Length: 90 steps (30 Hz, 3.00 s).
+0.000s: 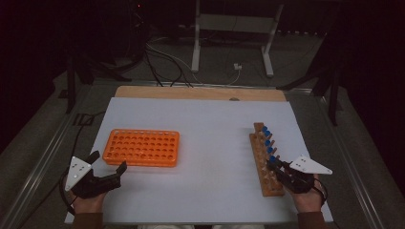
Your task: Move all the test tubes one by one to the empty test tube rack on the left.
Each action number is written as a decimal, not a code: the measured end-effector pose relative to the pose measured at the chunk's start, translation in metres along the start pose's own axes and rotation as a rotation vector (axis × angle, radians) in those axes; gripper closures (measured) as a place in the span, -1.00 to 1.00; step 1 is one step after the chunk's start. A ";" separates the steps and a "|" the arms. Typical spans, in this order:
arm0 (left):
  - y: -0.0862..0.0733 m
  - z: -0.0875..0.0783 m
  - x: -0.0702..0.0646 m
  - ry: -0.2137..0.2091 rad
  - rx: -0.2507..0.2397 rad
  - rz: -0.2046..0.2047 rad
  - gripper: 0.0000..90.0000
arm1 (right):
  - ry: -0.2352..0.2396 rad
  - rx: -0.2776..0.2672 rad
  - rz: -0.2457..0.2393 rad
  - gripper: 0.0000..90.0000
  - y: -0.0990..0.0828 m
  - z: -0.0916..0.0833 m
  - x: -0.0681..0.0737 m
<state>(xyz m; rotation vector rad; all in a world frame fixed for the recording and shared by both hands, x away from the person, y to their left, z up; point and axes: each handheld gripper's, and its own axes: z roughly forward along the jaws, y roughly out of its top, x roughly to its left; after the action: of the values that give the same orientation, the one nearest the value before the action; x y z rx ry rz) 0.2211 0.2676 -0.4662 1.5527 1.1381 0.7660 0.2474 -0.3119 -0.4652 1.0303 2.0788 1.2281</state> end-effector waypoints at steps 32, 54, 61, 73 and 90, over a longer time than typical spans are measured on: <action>0.051 0.035 -0.052 -0.232 -0.044 0.053 -0.99 | 0.067 -0.126 -0.019 0.71 0.067 -0.027 0.004; 0.061 0.100 -0.138 -0.449 0.071 0.173 -0.81 | 0.257 -0.115 -0.061 0.71 0.107 0.046 0.072; 0.057 0.115 -0.159 -0.497 0.095 0.203 -0.33 | 0.294 -0.104 -0.055 0.71 0.114 0.063 0.086; 0.056 0.122 -0.177 -0.573 0.106 0.239 0.43 | 0.339 -0.107 -0.040 0.71 0.116 0.074 0.099; 0.055 0.121 -0.163 -0.563 0.116 0.224 0.73 | 0.355 -0.129 -0.030 -0.23 0.115 0.065 0.093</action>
<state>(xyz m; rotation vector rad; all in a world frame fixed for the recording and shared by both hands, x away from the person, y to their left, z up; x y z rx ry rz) 0.2873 0.0709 -0.4352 1.8587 0.6076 0.3648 0.2813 -0.1696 -0.3974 0.7627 2.2268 1.6015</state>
